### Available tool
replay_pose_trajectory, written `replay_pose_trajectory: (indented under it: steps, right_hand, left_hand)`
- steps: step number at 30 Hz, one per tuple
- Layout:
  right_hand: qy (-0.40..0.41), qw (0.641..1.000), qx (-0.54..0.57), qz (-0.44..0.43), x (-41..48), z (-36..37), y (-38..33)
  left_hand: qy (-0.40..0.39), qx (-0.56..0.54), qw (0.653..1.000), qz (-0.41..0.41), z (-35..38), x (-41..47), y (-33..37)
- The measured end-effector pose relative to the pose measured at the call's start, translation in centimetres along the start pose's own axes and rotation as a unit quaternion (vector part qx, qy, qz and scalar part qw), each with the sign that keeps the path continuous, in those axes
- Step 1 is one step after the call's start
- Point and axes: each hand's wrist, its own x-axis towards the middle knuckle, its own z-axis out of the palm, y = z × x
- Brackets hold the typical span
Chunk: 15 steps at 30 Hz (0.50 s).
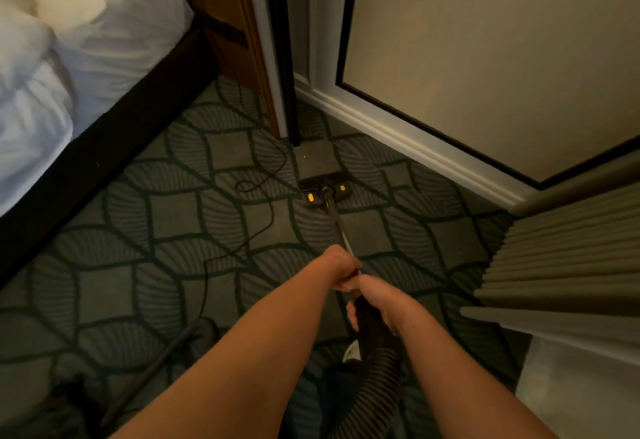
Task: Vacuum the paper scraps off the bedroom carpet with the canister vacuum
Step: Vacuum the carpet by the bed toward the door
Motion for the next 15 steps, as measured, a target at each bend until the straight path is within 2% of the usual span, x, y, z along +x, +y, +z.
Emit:
replay_pose_trajectory:
  steps: [9, 15]
  right_hand:
    - [0.009, 0.999, -0.038, 0.02, -2.5, -5.1, 4.4]
    - [0.039, 0.998, -0.048, -0.016, -2.8, -5.8, 2.4]
  left_hand:
    - [-0.045, -0.049, 0.997, -0.038, 6.2, -2.9, 0.9]
    - [-0.024, -0.019, 0.999, -0.03, 5.0, -4.8, 3.2]
